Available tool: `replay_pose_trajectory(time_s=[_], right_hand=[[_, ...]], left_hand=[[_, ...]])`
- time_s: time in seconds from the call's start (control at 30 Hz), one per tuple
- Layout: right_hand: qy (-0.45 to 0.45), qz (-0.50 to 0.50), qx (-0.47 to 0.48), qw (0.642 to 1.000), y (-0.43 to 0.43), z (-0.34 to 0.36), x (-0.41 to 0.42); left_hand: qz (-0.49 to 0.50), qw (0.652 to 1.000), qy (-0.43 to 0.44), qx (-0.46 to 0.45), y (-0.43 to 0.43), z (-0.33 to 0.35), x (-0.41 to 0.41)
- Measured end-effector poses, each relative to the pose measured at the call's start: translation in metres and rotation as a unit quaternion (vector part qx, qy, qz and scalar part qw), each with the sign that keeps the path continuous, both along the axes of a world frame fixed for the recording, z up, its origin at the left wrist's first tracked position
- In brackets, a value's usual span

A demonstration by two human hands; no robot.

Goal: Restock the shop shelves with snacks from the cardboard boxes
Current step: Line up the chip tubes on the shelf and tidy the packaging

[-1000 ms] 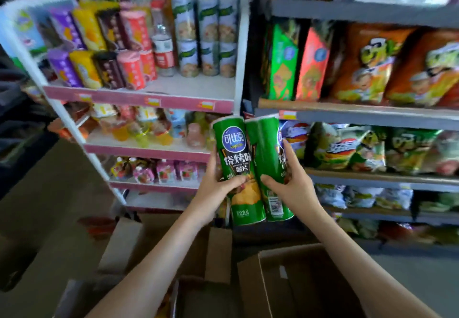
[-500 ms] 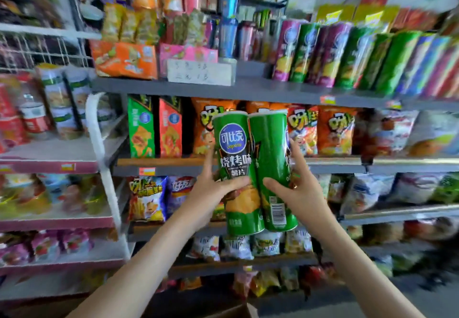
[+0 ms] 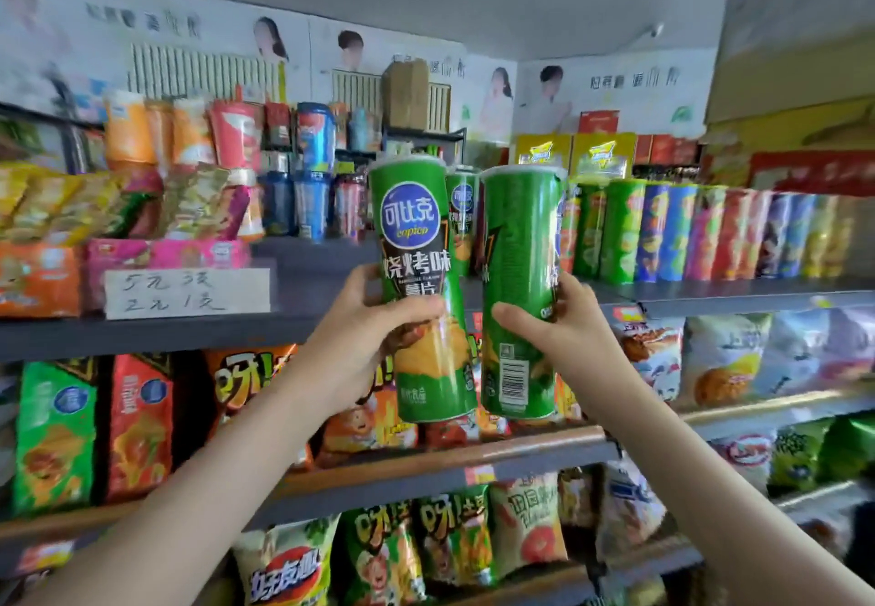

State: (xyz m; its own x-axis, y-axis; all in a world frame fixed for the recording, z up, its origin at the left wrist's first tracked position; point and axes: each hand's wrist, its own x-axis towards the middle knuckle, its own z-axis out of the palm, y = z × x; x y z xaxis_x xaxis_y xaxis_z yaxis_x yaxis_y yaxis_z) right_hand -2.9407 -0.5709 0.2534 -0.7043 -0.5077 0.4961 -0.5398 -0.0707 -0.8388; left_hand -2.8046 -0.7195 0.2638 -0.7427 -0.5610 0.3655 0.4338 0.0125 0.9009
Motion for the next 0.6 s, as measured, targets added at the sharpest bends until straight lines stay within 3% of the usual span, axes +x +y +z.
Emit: replay_pose_trajectory(time_s=[0.33,0.6], right_hand=[[-0.041,-0.035,-0.071,0.996,0.012,0.028,-0.17],[-0.023,0.05,-0.072,0.996,-0.016,0.044,-0.272]], left_hand=[[0.08,0.995,0.011,-0.056,0.005,0.028,-0.119],[0.182,0.982,-0.001,-0.057,0.002,0.029,-0.205]])
